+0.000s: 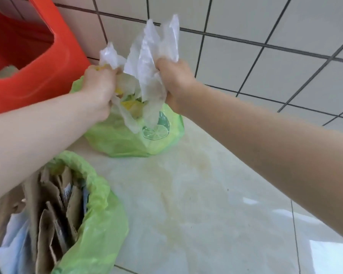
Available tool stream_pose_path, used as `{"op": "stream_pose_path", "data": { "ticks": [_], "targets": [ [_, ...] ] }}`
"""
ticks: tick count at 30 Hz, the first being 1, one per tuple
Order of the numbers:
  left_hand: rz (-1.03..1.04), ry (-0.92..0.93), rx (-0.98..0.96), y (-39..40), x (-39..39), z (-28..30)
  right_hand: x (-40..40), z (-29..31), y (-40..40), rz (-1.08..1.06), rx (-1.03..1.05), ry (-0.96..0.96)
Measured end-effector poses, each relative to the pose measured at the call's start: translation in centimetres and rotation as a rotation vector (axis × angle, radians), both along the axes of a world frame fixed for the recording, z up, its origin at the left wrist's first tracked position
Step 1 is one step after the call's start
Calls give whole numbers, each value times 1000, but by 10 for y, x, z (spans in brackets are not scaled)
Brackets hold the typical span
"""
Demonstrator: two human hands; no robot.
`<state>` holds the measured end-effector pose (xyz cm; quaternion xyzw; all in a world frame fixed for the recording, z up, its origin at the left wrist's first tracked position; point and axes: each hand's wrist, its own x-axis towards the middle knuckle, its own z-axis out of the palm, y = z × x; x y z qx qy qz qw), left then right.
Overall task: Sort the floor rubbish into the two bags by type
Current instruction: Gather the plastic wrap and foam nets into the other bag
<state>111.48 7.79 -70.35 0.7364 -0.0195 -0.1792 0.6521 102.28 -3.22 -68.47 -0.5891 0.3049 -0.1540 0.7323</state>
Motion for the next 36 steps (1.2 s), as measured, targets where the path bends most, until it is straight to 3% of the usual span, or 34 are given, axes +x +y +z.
{"op": "stream_pose_path", "data": {
  "ticks": [3, 6, 8, 10, 11, 14, 17, 22, 26, 29, 36],
  "targets": [
    [118, -77, 30, 2, 25, -6, 43, 0, 4, -25, -45, -30],
    [81, -165, 188, -4, 40, -11, 72, -14, 1, 7, -166, -11],
    [-104, -253, 529, -6, 52, -22, 88, -30, -2, 101, -360, 58],
    [-328, -304, 929, 0, 59, -34, 93, -47, -7, 240, -676, 231],
    [-407, -278, 1037, 4, 63, -37, 96, -53, -8, 335, -838, 333],
    [-549, -171, 1051, 16, 69, -39, 104, -69, -7, 629, -1158, 471],
    [-620, -170, 1146, 22, 72, -40, 117, -81, -1, 768, -1375, 592],
    [-761, -192, 1394, 23, 69, -61, 130, -103, 11, 1019, -1388, 827],
    [-825, -85, 1186, 15, 64, -53, 128, -96, 11, 1015, -1180, 916],
    [-749, 33, 1002, 17, 54, -27, 117, -70, 8, 967, -982, 880],
    [-549, 48, 799, 45, 35, 68, 79, 54, 5, 931, -955, 818]
  ]
}}
